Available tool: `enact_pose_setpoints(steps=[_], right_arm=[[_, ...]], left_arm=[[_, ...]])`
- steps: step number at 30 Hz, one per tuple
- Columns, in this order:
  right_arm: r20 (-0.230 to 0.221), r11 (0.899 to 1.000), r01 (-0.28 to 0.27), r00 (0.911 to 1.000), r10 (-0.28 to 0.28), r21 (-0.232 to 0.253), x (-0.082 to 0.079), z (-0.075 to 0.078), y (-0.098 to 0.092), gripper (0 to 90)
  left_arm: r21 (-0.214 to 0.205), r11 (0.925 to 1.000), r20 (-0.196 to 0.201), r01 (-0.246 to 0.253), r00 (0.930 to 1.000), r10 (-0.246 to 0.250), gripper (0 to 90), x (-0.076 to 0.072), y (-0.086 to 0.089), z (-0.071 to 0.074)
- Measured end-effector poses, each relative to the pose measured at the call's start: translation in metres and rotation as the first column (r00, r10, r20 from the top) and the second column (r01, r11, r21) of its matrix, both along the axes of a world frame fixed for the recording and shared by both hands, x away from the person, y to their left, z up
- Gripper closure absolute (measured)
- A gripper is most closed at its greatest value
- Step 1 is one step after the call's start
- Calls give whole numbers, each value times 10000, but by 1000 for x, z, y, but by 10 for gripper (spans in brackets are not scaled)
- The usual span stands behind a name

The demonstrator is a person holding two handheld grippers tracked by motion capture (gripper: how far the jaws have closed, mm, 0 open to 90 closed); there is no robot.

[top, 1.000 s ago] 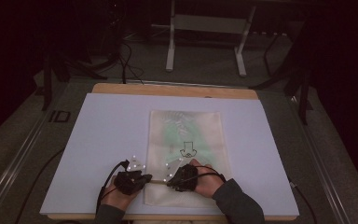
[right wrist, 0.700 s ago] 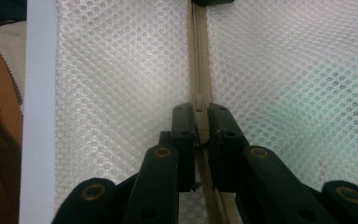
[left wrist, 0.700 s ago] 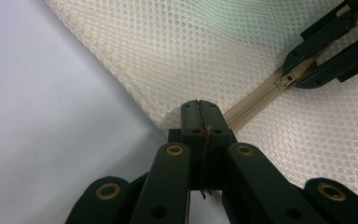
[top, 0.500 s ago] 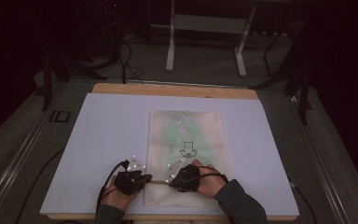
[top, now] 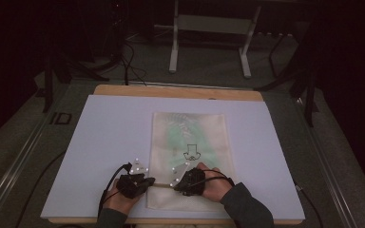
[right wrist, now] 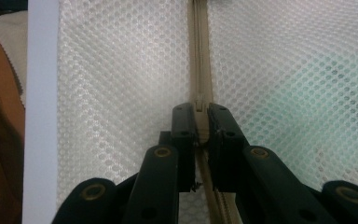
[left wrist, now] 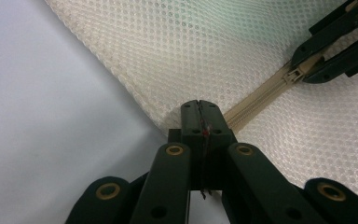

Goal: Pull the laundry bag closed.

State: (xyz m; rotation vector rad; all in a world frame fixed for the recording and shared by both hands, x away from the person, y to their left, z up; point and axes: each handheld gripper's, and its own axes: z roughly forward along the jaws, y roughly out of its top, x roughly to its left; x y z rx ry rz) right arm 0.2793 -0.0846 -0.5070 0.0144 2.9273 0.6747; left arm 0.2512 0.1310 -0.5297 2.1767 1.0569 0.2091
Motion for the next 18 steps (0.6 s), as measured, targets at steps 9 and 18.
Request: enact_pose_setpoints(steps=[9, 18], right_arm=[[105, 9997, 4, 9999, -1, -244, -2, 2, -3, 823], [128, 9994, 33, 9999, -28, -334, -2, 2, -7, 824]], left_arm=[[-29, 10000, -1, -20, 10000, 20, 895, 0, 0, 0], [-34, 10000, -3, -30, 10000, 30, 895, 0, 0, 0]])
